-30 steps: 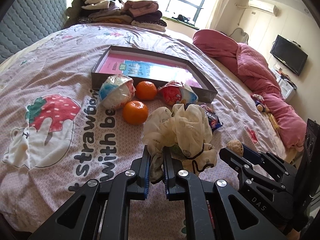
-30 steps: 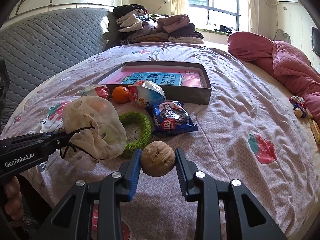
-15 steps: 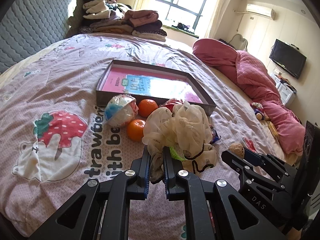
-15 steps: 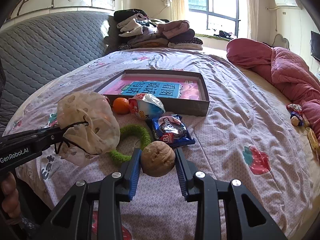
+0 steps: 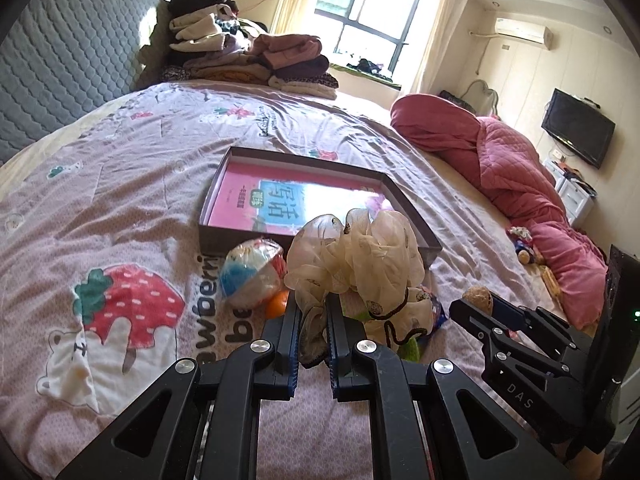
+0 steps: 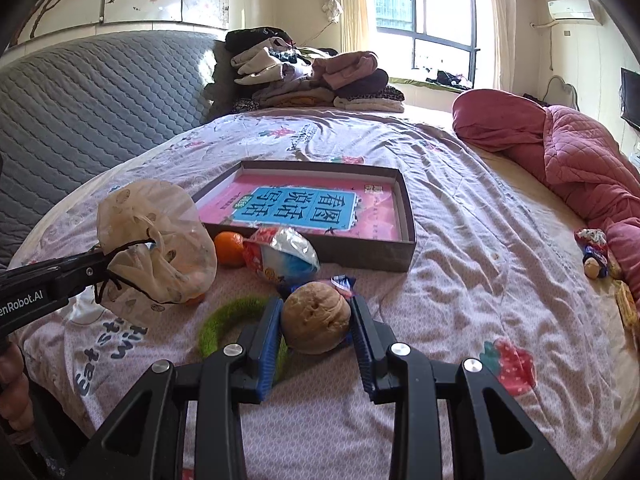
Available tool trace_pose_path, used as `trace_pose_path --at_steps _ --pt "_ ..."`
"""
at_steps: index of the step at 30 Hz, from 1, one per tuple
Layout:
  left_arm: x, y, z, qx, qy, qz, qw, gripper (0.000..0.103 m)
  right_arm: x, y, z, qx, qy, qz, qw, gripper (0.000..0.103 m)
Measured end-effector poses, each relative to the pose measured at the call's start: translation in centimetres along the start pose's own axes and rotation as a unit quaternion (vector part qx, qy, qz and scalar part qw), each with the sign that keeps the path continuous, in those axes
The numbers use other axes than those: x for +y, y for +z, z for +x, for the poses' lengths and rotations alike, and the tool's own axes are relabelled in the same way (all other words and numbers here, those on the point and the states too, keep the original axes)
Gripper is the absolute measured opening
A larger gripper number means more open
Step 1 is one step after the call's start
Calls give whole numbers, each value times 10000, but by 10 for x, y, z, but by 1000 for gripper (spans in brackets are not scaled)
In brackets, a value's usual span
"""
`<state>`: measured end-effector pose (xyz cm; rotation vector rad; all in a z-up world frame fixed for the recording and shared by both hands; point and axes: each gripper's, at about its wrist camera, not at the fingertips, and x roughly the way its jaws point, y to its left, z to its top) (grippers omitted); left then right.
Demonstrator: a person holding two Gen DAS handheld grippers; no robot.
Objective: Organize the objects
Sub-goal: 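Lift and carry the mesh bag and bun with both tools over the grey tray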
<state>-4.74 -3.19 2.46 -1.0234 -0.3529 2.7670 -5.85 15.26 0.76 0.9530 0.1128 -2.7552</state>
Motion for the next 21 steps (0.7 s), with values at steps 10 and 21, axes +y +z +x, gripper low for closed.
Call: trace_pose_path --at_steps 10,21 --pt "6 27 11 -27 46 -69 10000 11 -5 33 19 -69 -124 -57 9999 34" --pt "24 76 30 -75 297 -209 9993 11 -26 70 61 246 -207 117 9994 34"
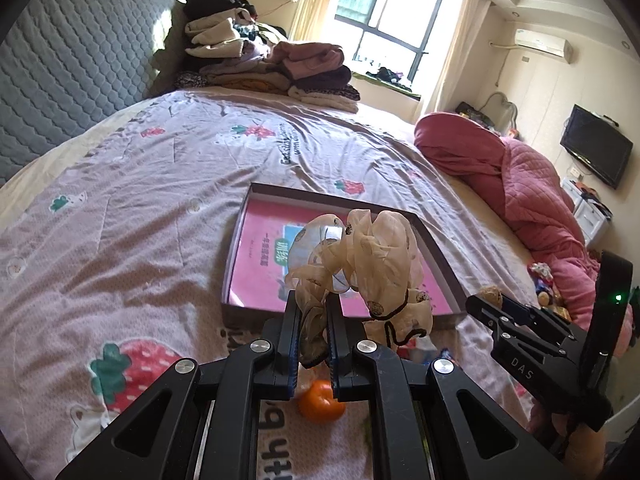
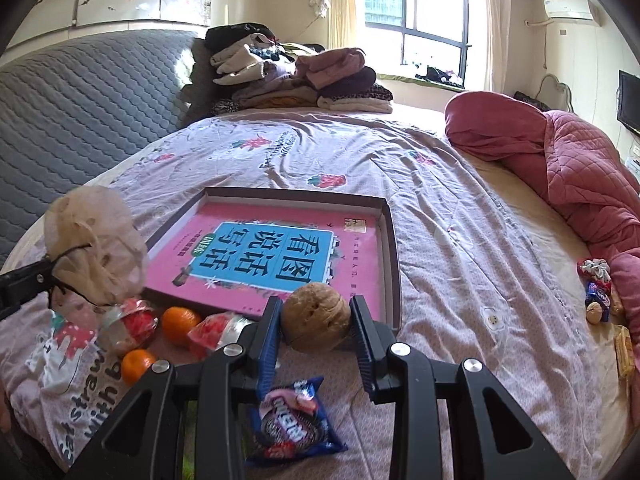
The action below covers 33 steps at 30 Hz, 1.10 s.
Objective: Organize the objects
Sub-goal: 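Lift and carry the mesh bag and bun with both tools over the grey tray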
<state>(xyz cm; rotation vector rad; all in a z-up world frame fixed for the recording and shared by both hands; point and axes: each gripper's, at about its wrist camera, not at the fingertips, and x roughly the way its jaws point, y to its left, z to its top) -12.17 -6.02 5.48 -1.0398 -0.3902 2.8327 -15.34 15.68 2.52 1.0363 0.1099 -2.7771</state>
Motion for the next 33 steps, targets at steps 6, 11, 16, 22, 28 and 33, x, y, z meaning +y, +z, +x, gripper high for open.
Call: trace_pose_path --at_steps 6,11,16,22,28,33 --pt "11 25 19 89 112 -160 9998 11 -8 14 31 349 -24 -42 9994 34" --pt "15 40 40 223 268 -165 9993 11 -17 17 56 646 -10 -20 9979 34" --pt "20 44 72 592 415 -190 9972 11 -19 19 75 822 17 -48 9966 34" --pt "29 42 101 872 599 -200 9942 12 -16 18 93 957 -27 -107 9953 34" --pt "34 41 126 1160 702 -164 9906 12 -14 16 108 1063 -67 -126 9942 34" --pt "35 38 143 1366 812 -105 9872 13 -15 12 117 1154 -77 -136 9932 34"
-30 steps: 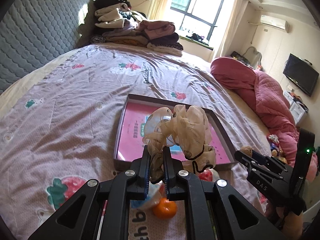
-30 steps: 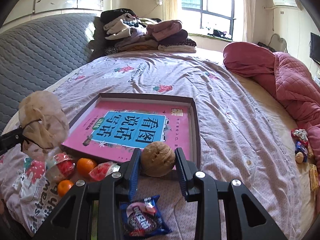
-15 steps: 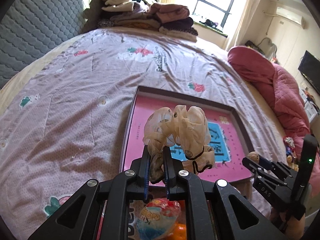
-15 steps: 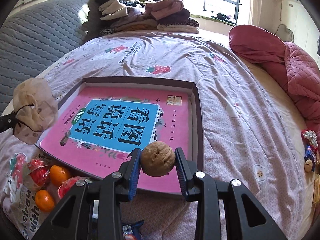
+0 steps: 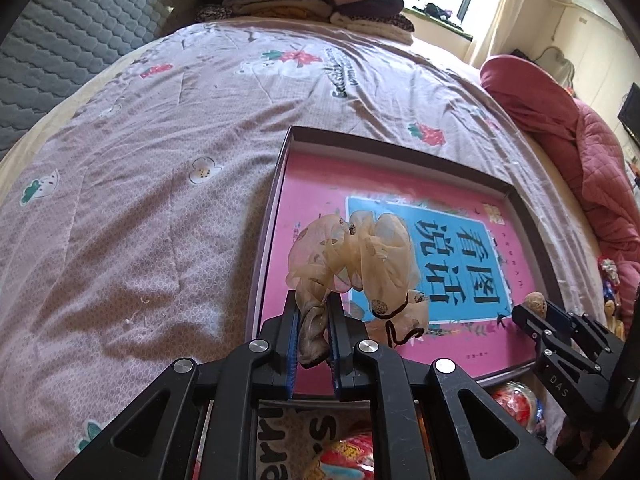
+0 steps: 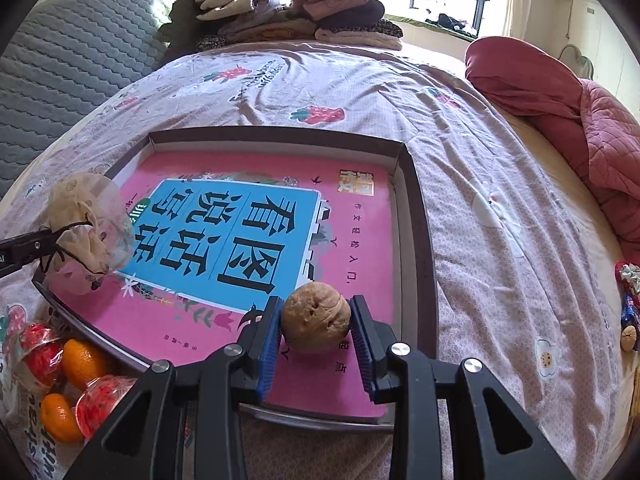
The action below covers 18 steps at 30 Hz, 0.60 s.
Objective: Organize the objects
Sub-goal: 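Lift and carry the mesh bag and bun with both tools over the grey tray, then open right tool to drop the bun in the tray while left tool releases the bag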
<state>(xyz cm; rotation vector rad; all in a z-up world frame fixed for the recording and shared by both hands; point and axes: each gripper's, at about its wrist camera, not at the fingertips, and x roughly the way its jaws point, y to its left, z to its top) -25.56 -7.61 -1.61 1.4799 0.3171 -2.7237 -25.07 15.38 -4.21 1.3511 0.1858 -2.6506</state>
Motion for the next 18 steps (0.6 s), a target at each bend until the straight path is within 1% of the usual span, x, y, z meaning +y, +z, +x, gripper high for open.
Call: trace_pose_path --at_steps 5,8,10,12,15,17,18 --pt "-3 0 13 114 166 165 9997 17 -2 1 4 30 40 26 10000 34" --pt "-8 0 19 249 281 305 9988 22 -2 3 4 74 57 33 10000 34" --pt "-9 -1 20 237 344 380 9984 25 -2 3 4 89 52 17 9999 34" --pt "-9 -2 19 226 317 394 9985 29 -2 2 4 83 35 16 10000 34" --pt "-8 -2 21 336 276 404 9982 31 -1 3 4 89 26 15 10000 35" --pt "-8 -2 19 330 214 364 9986 33 1 2 3 78 -18 -49 10000 37" --pt "-8 -3 18 337 208 359 9986 34 2 2 3 72 -61 -99 9999 42"
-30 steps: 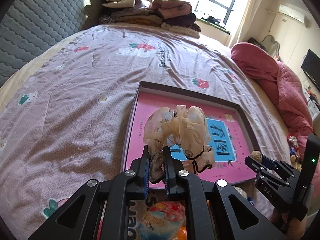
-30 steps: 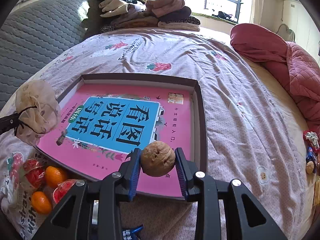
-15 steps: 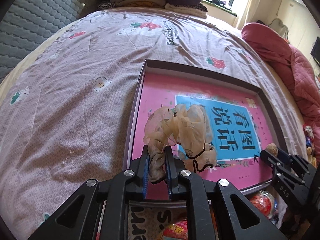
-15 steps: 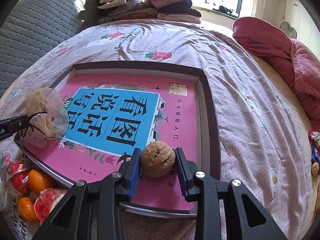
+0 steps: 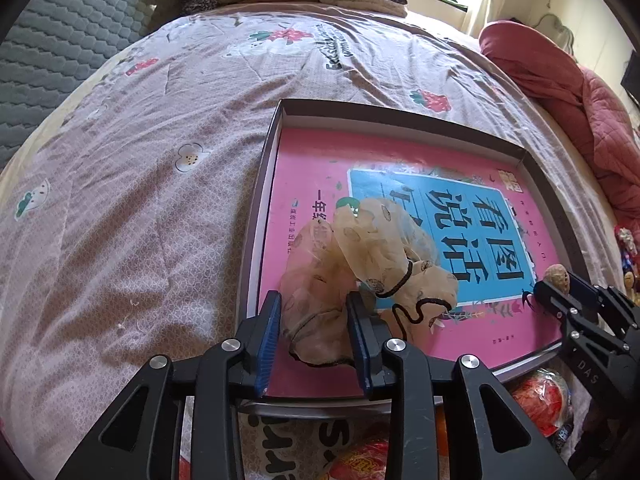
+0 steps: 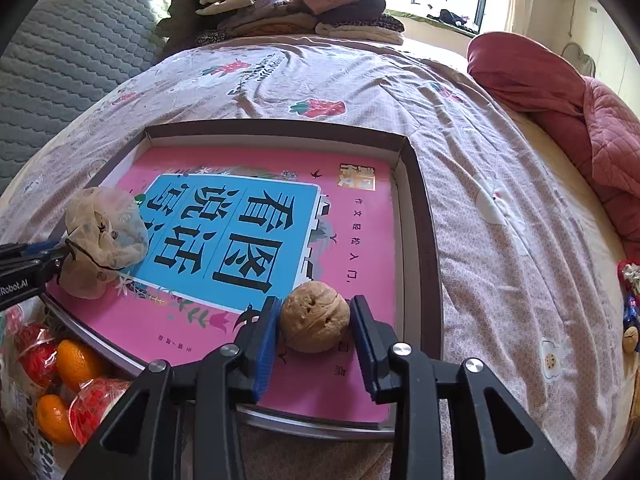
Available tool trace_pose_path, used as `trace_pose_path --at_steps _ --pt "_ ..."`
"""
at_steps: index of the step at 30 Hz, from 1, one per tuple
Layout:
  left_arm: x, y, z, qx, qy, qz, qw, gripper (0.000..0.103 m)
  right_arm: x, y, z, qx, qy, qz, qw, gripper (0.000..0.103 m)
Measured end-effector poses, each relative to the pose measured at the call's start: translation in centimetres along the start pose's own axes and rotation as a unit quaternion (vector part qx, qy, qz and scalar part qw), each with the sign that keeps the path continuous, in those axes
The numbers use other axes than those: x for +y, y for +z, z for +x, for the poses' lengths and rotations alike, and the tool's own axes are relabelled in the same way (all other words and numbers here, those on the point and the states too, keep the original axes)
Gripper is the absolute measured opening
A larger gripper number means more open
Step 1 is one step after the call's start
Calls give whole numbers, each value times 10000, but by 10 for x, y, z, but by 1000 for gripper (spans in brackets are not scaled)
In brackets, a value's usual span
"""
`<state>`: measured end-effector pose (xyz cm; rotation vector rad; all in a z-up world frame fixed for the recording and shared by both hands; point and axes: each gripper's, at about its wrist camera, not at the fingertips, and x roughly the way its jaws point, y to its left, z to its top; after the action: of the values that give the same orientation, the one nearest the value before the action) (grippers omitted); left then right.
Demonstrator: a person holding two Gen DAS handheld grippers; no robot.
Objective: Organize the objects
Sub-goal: 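Open right tool to drop the bun in the tray while left tool releases the bag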
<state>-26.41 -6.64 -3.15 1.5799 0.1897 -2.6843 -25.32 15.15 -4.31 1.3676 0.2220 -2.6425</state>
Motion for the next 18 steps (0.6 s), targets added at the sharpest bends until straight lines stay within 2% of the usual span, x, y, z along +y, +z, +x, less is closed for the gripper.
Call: trace_pose_path --at_steps 7,8,14,18 --pt "-7 0 -11 -155 72 132 9998 47 -3 0 -4 -90 9 86 9999 57" --pt "-7 1 -12 -179 74 141 9997 51 -3 1 -5 -84 1 100 9999 58" --pt "-6 3 -24 -397 -25 121 9991 59 -4 2 -8 -110 -24 103 9999 60" --pt "-4 4 -33 -496 -66 90 9987 59 -5 2 -14 -191 -21 146 9997 61"
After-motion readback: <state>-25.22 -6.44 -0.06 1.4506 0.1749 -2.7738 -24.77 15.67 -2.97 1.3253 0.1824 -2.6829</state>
